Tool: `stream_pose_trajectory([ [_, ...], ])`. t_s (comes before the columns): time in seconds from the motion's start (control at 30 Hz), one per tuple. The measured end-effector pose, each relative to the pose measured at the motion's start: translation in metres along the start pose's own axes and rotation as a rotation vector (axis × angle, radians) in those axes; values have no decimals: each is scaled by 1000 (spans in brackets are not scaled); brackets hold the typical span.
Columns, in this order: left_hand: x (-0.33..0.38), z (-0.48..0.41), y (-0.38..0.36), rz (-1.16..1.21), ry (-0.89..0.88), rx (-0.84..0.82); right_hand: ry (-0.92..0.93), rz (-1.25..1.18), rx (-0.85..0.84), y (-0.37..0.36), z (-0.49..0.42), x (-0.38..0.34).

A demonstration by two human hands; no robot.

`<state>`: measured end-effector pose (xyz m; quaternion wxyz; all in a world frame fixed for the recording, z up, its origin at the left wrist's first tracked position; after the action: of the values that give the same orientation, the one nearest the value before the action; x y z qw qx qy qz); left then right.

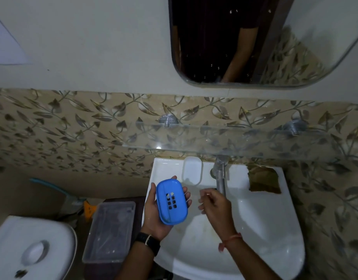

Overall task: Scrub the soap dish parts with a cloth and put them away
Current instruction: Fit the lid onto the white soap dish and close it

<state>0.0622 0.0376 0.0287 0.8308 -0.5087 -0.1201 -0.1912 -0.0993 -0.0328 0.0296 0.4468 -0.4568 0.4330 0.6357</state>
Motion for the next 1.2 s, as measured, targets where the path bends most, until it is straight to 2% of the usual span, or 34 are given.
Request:
stream_pose_trajectory([
  [0.13, 6, 0, 1, -8, 19, -20, -23, 367, -175, -25, -45, 17],
  [0.27, 8, 2, 5, 2, 33, -24, 9, 569, -242, -39, -70, 42],
  [0.33, 9, 2, 8, 6, 39, -29, 52, 622, -218, -39, -73, 51],
  [0.47, 14, 3, 12, -21, 39, -37, 97, 557, -136, -37, -63, 53],
  [0.67, 22, -2, 13, -43, 0, -21, 185, 395, -111, -10, 6, 38],
  [0.8, 20, -6, -4, -55, 6, -32, 205, 417, -60, 24, 49, 24],
  [0.9, 14, -7, -23, -80, 15, -68, 187, 418, -111, 49, 66, 8],
  [1.1, -2, -1, -51, -100, 30, -111, 123, 480, -336, 84, 84, -36],
  [1.2, -9, 6, -61, -108, 20, -131, 135, 560, -347, 92, 79, -53],
])
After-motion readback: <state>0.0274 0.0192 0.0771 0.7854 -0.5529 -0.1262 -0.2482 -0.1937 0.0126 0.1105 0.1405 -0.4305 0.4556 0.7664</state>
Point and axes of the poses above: each hand's wrist, its own z-axis away from the middle knuckle, its own y-axis out of the back of the hand, x = y × z, the point moved 3 cm from there along -z, towards the middle knuckle, and after that the axes turned 6 degrees about -z, right-handed, at the moved point
